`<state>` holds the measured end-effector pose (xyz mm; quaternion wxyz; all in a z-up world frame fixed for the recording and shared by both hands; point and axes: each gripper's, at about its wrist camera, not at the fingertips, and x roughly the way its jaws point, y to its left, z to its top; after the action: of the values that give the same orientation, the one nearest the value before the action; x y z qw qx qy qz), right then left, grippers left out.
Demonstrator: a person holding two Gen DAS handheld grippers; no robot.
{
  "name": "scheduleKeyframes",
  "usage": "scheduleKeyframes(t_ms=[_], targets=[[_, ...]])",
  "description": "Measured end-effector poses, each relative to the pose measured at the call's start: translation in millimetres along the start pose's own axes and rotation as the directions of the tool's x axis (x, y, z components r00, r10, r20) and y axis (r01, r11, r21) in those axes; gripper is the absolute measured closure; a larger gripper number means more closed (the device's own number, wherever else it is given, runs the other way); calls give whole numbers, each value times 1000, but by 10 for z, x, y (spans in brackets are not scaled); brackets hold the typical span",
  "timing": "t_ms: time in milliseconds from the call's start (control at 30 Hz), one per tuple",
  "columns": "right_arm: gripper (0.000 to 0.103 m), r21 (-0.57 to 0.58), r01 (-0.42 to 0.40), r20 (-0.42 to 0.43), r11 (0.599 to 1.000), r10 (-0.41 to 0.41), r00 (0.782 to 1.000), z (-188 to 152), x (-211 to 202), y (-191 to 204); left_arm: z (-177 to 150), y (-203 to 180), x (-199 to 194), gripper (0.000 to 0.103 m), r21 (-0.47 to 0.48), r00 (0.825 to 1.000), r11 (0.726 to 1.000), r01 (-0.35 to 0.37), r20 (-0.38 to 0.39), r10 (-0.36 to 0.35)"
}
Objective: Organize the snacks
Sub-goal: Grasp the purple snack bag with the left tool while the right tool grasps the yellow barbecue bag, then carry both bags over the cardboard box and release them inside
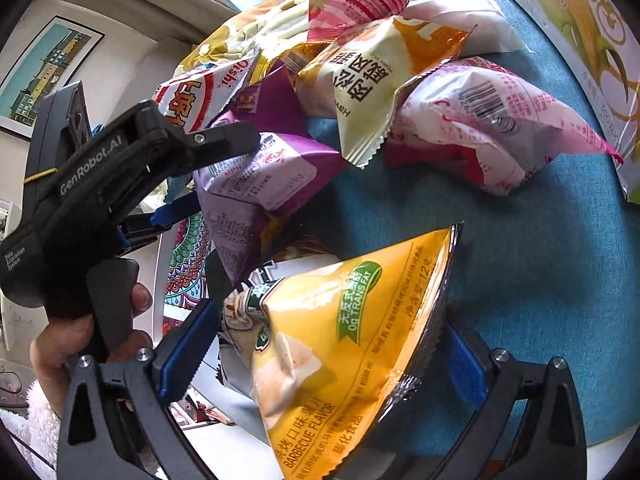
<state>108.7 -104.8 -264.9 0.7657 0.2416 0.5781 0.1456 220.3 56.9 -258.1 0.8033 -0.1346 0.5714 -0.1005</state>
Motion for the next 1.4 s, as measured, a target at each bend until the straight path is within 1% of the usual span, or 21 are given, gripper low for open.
scheduleKeyframes(t_ms=[67, 100, 133, 200, 267, 300, 333, 433, 600, 767, 1000, 1200, 1400], targets=[[14, -9, -23, -10, 1000, 23, 1000, -6, 12, 15, -25, -4, 3, 9, 5, 1000, 1000, 6, -9, -6], [15, -10, -31, -16, 999, 31, 999, -2, 14, 28, -32, -12, 7, 11, 8, 1000, 1000, 9, -14, -9], [17, -15, -27, -16, 1000, 27, 1000, -20, -11, -12, -40, -21, 9, 12, 11, 1000, 1000, 11, -18, -11], [25, -26, -20, -19, 999, 20, 1000, -29, -6, 21, -54, -47, 8, 14, 20, 1000, 1000, 14, -19, -13], [34, -30, -17, -25, 999, 17, 1000, -39, -12, 5, -64, -53, 8, 17, 25, 1000, 1000, 17, -22, -17], [36, -31, -19, -23, 999, 18, 1000, -37, -22, -1, -81, -42, -6, 19, 24, 1000, 999, 20, -24, -20], [41, -34, -16, -23, 999, 15, 1000, -31, -25, -4, -84, -36, -12, 20, 21, 999, 999, 26, -26, -25], [43, -48, -4, -15, 999, 4, 1000, -73, -79, -6, -124, 27, -60, 22, 6, 998, 999, 47, -35, -47], [44, -58, 17, 5, 998, -16, 1000, -141, -206, 5, -177, 11, -118, 27, 12, 997, 999, 52, -50, -52], [44, -65, 54, 28, 996, -52, 998, -195, -381, 38, -258, -48, -181, 28, 15, 996, 998, 68, -66, -67], [44, -51, 97, 73, 994, -93, 993, -253, -626, 60, -330, -188, -421, 28, 45, 995, 995, 92, -53, -89], [44, -45, 149, 139, 988, -141, 980, -314, -933, 110, -369, -356, -678, 28, 78, 993, 990, 119, -30, -117], [44, -25, 188, 219, 982, -178, 959, -349, -1294, 102, -377, -542, -969, 28, 120, 989, 982, 145, 8, -147]])
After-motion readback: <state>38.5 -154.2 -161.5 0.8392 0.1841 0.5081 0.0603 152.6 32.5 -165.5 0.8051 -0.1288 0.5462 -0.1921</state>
